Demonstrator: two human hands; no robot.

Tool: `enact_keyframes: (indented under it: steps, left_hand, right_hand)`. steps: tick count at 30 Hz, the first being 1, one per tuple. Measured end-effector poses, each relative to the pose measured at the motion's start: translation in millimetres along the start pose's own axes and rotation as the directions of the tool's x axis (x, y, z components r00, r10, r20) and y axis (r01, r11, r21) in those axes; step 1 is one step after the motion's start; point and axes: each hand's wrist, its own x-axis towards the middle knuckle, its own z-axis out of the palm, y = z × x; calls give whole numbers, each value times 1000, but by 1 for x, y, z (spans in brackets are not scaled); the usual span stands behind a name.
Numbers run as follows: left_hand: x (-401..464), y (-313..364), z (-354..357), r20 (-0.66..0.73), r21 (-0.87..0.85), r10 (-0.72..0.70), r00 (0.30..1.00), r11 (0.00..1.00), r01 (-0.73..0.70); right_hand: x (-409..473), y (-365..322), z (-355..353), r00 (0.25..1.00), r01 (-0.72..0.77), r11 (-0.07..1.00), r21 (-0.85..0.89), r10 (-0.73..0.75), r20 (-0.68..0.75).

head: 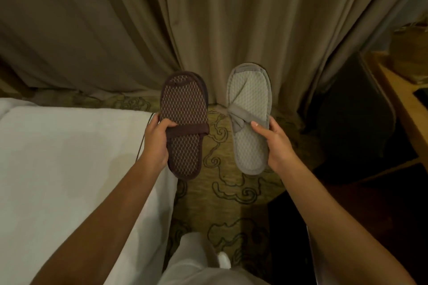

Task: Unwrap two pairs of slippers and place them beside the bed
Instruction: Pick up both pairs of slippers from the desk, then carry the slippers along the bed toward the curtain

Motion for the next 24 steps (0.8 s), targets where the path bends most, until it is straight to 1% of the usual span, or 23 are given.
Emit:
enact_keyframes:
  steps: [3, 7, 11, 15, 17, 19, 22, 24]
  left_hand:
    - [60, 7, 8, -32, -30, -1, 999, 1000, 0]
    - [147, 17, 13, -79, -62, 1, 997, 998, -6]
    - [235, 32, 12, -120, -136, -47, 992, 990, 31]
    - [304, 53, 12, -173, -101, -45, 984, 994, 28]
    - [334, 63, 13, -196, -72, -12, 980, 997, -2]
    - [365, 72, 13, -247, -56, 15, 969, 998, -30]
    - [406, 79, 10, -306, -89, 29, 951, 994, -59]
    - [426, 83, 9, -362, -155, 19, 932, 985, -80]
  right_hand:
    - [66, -10, 20, 999, -30, 999, -39, 31, 25]
    - [159, -18, 44, 998, -34, 996, -77, 39, 57]
    - [246, -34, 70, 997, -56, 994, -96, 61, 50]
    - [325, -60, 97, 989, -76, 989, -125, 90, 113]
    - [369, -71, 108, 983, -94, 987, -129, 113, 146]
    - [417, -78, 121, 975, -107, 983, -150, 133, 178]
    - [487, -81, 145, 950, -142, 968, -209, 192, 245]
    - [528, -83, 165, 914, -175, 949, -264, 256, 314]
